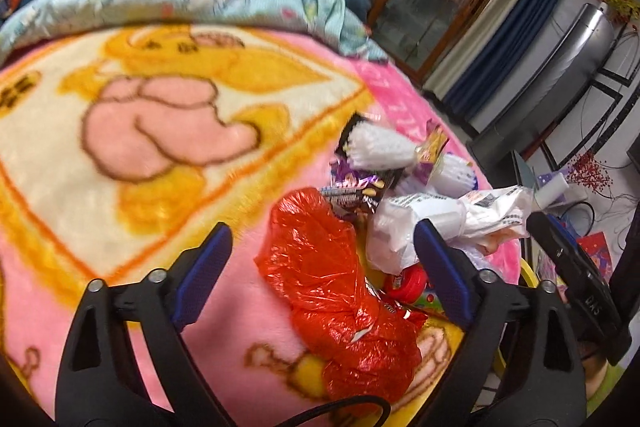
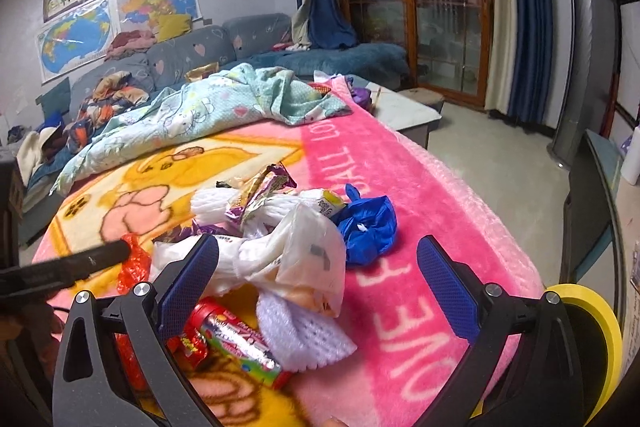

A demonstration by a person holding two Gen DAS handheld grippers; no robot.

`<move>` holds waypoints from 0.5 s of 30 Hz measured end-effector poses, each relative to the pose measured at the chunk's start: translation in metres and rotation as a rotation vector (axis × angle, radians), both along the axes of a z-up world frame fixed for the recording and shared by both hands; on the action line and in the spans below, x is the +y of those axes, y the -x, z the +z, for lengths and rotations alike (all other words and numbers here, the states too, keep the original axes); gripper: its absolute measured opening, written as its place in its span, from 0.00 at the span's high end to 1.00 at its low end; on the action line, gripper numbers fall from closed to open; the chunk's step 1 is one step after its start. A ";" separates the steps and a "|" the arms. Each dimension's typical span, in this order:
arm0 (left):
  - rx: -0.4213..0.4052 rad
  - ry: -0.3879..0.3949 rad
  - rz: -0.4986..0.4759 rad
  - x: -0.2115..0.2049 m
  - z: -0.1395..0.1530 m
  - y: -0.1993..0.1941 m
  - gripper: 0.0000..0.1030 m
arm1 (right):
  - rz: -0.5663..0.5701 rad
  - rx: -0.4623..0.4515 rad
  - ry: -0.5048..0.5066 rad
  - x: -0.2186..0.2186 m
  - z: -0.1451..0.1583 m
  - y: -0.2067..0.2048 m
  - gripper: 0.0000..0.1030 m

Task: Collect trash
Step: 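Grasp the red plastic bag with the left gripper while the right gripper grasps a white plastic bag, then carry the red bag and white bag in both grippers over the yellow-rimmed bin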

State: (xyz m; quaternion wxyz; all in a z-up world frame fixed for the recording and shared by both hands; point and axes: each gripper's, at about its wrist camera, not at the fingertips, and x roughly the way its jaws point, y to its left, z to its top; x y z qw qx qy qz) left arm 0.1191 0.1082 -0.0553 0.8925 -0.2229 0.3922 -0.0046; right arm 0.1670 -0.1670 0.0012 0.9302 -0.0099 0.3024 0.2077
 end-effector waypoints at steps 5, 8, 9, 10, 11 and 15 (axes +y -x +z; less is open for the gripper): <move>0.065 0.061 0.004 0.005 -0.018 -0.009 0.32 | 0.060 0.058 0.013 0.006 -0.006 -0.017 0.31; 0.088 0.105 -0.003 0.007 -0.026 -0.009 0.40 | 0.087 0.087 0.009 0.010 -0.011 -0.021 0.52; 0.093 0.116 -0.006 0.007 -0.028 -0.009 0.44 | 0.099 0.099 0.007 0.011 -0.012 -0.021 0.57; 0.095 0.125 -0.008 0.007 -0.030 -0.009 0.46 | 0.105 0.107 0.008 0.011 -0.013 -0.023 0.60; 0.096 0.137 -0.011 0.007 -0.031 -0.008 0.47 | 0.110 0.108 0.004 0.010 -0.014 -0.022 0.64; 0.080 0.156 -0.019 0.006 -0.029 -0.003 0.76 | 0.128 0.095 -0.003 0.008 -0.012 -0.016 0.70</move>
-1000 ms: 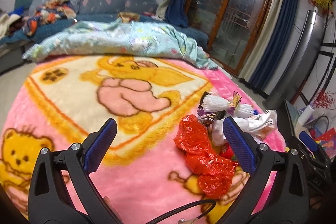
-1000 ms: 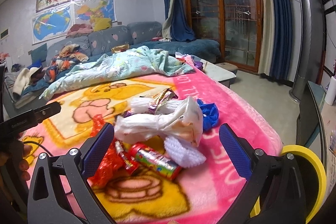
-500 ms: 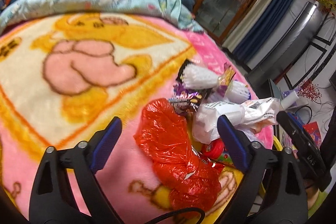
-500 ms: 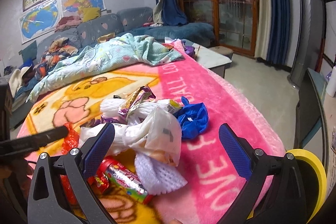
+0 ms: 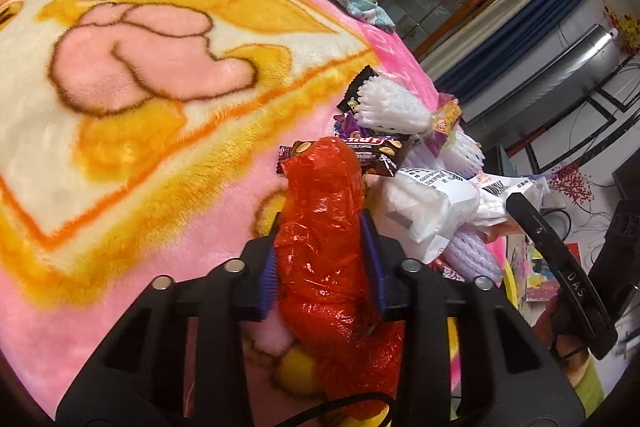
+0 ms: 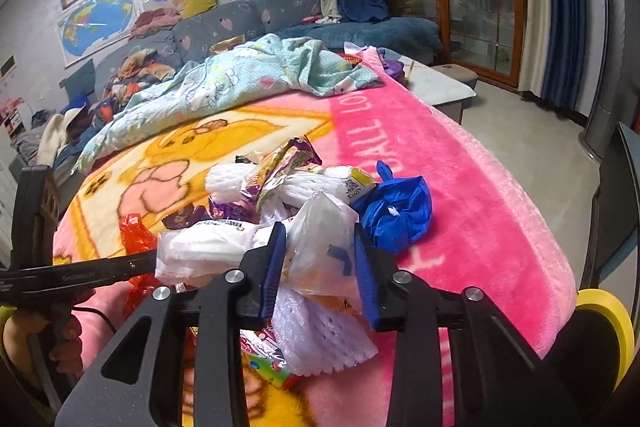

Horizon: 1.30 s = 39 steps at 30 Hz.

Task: Collect trash
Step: 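Carry the red bag and white bag in both grippers over the yellow-rimmed bin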

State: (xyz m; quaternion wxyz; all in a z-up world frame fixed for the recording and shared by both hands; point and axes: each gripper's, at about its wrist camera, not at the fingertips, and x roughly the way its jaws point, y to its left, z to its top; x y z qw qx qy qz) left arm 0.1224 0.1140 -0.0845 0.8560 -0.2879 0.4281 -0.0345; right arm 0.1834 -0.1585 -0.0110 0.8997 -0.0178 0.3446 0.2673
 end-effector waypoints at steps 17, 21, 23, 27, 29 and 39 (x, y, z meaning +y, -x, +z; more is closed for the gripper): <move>-0.179 -0.051 -0.083 -0.027 0.062 0.029 0.87 | -0.043 -0.063 -0.051 -0.029 0.033 0.027 0.73; -0.222 -0.065 -0.133 -0.045 0.072 0.030 0.87 | -0.089 -0.066 -0.050 -0.047 0.039 0.033 0.73; -0.237 -0.076 -0.159 -0.056 0.076 0.030 0.87 | -0.121 -0.059 -0.056 -0.056 0.041 0.035 0.73; -0.262 -0.096 -0.205 -0.073 0.081 0.028 0.88 | -0.157 -0.074 -0.064 -0.070 0.046 0.041 0.73; -0.275 -0.110 -0.232 -0.084 0.085 0.029 0.88 | -0.170 -0.077 -0.072 -0.077 0.049 0.044 0.73; -0.325 -0.134 -0.371 -0.137 0.100 0.031 0.90 | -0.288 -0.075 -0.105 -0.128 0.056 0.061 0.73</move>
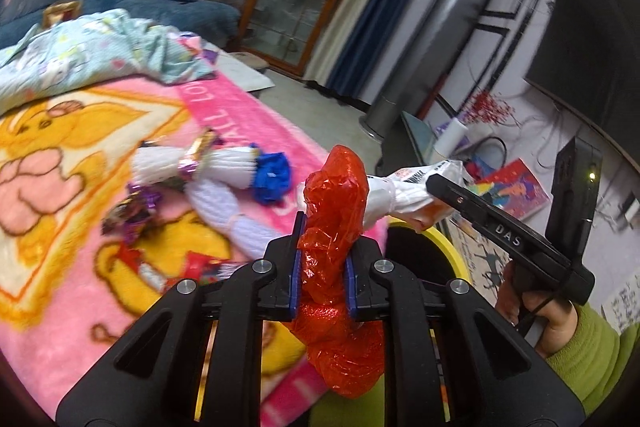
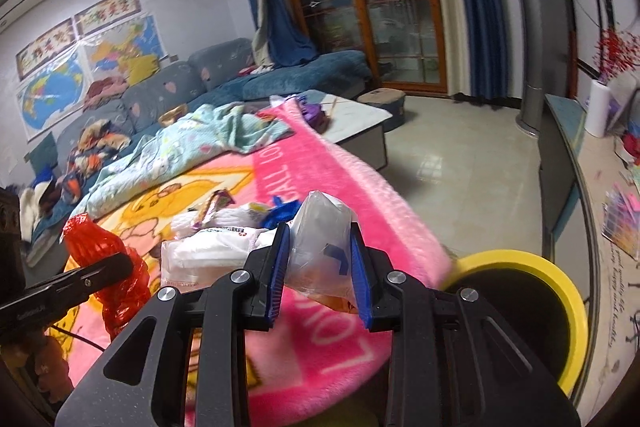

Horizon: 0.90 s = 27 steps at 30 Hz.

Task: Collect trash
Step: 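Carry the red bag and white bag in both grippers over the yellow-rimmed bin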

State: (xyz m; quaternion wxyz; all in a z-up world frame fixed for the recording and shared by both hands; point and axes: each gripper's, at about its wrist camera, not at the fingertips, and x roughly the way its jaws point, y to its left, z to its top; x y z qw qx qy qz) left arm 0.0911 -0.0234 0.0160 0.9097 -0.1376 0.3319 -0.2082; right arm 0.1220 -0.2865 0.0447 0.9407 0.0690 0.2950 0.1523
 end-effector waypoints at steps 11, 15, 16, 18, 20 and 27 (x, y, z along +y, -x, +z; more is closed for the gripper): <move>-0.020 -0.052 -0.118 -0.067 0.003 -0.014 0.91 | -0.171 0.013 -0.065 -0.067 0.001 0.008 0.73; -0.022 -0.066 -0.154 -0.091 0.002 -0.020 0.91 | -0.248 0.022 -0.079 -0.092 -0.004 0.007 0.73; -0.024 -0.072 -0.165 -0.099 0.001 -0.022 0.91 | -0.270 0.025 -0.082 -0.099 -0.005 0.007 0.73; -0.029 -0.083 -0.180 -0.111 0.000 -0.023 0.91 | -0.305 0.034 -0.091 -0.111 -0.009 0.007 0.73; -0.032 -0.092 -0.196 -0.123 -0.003 -0.025 0.91 | -0.333 0.045 -0.094 -0.122 -0.013 0.006 0.73; -0.035 -0.108 -0.237 -0.161 -0.014 -0.035 0.91 | -0.441 0.091 -0.101 -0.160 -0.032 0.001 0.73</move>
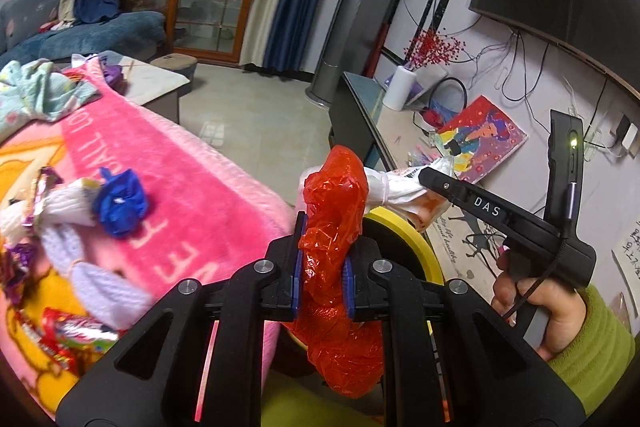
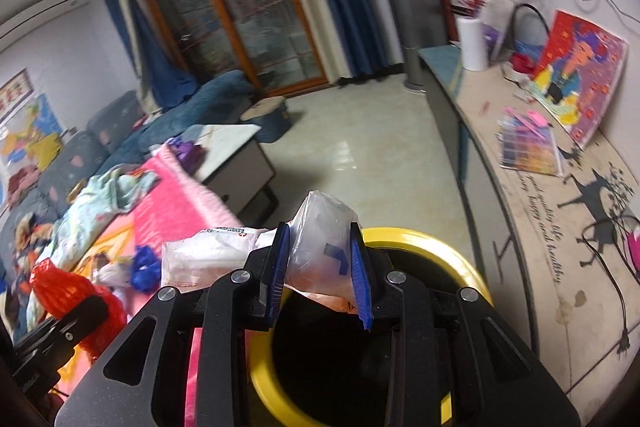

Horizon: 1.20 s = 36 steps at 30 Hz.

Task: Collect trash
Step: 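Carry the red bag and white bag in both grippers over the yellow-rimmed bin, then open both grippers to drop the bags into the bin, then move both open grippers back to the trash pile on the blanket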

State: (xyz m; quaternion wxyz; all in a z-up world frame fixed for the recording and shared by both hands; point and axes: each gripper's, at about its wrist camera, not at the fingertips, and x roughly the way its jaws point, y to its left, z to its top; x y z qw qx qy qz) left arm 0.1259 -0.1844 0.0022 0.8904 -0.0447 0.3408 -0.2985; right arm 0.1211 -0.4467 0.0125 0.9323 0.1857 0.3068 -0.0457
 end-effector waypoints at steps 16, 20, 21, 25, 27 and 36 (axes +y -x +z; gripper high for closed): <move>0.049 -0.046 -0.096 -0.063 -0.050 -0.020 0.88 | -0.104 0.125 -0.121 -0.052 -0.048 -0.013 0.70; 0.088 -0.026 -0.065 -0.053 -0.059 -0.027 0.63 | -0.092 0.175 -0.142 -0.052 -0.062 -0.018 0.66; 0.097 -0.021 -0.055 -0.051 -0.060 -0.028 0.56 | -0.093 0.184 -0.143 -0.052 -0.064 -0.019 0.64; 0.116 -0.007 0.005 -0.034 -0.062 -0.032 0.42 | -0.110 0.206 -0.146 -0.052 -0.071 -0.021 0.60; 0.109 -0.001 0.026 -0.027 -0.060 -0.032 0.36 | -0.113 0.205 -0.144 -0.051 -0.071 -0.020 0.60; 0.041 -0.013 0.086 -0.012 -0.039 -0.023 0.16 | -0.063 0.141 -0.112 -0.035 -0.051 -0.015 0.51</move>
